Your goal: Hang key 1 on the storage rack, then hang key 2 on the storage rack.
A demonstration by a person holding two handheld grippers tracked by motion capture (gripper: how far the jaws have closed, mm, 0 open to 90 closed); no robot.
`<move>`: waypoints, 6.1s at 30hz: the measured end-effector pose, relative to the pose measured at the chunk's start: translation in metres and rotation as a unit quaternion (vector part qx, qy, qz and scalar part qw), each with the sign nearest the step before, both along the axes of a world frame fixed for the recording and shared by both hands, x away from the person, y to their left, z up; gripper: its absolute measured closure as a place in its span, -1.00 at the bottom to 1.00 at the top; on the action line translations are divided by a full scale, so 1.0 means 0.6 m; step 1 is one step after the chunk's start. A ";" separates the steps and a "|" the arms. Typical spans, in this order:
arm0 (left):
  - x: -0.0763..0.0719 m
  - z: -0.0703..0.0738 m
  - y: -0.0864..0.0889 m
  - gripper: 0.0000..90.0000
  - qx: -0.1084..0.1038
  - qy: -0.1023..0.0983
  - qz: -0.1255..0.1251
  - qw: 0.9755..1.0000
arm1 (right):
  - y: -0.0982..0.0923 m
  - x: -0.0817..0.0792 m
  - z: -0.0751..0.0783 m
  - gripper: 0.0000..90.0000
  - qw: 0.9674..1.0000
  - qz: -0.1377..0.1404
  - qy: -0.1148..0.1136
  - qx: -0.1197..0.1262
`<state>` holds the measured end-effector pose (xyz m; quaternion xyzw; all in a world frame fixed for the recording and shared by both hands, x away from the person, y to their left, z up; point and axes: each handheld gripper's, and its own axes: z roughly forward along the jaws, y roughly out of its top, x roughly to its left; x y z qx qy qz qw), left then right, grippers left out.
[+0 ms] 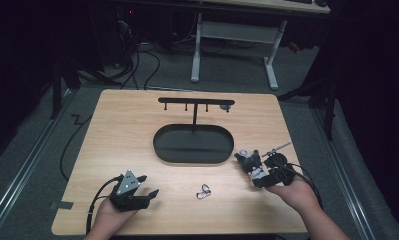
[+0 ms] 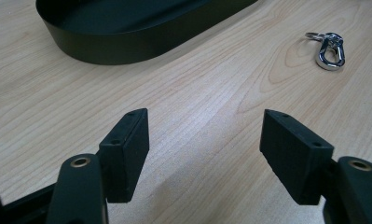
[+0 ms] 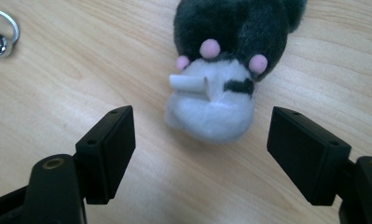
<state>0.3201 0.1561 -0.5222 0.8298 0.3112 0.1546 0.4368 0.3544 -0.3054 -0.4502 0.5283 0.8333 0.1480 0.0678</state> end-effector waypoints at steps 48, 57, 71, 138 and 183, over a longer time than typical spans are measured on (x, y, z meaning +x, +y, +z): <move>0.001 0.002 0.007 -0.25 -0.005 -0.003 0.007 1.000 | 0.015 0.018 -0.020 0.06 1.000 -0.004 0.019 0.019; 0.001 0.002 0.006 -0.25 -0.006 -0.004 0.007 1.000 | 0.018 0.009 0.002 0.06 1.000 0.005 0.011 0.020; 0.000 0.001 0.005 -0.25 -0.009 -0.007 0.009 1.000 | 0.020 0.003 0.019 0.06 0.999 0.009 0.007 0.037; 0.003 0.004 0.001 -0.25 -0.020 -0.014 -0.006 1.000 | 0.039 0.021 0.112 0.09 0.997 0.019 -0.015 0.075; 0.003 0.008 0.009 -0.25 -0.024 -0.017 -0.002 1.000 | 0.066 0.116 0.212 0.09 0.994 -0.010 -0.066 0.080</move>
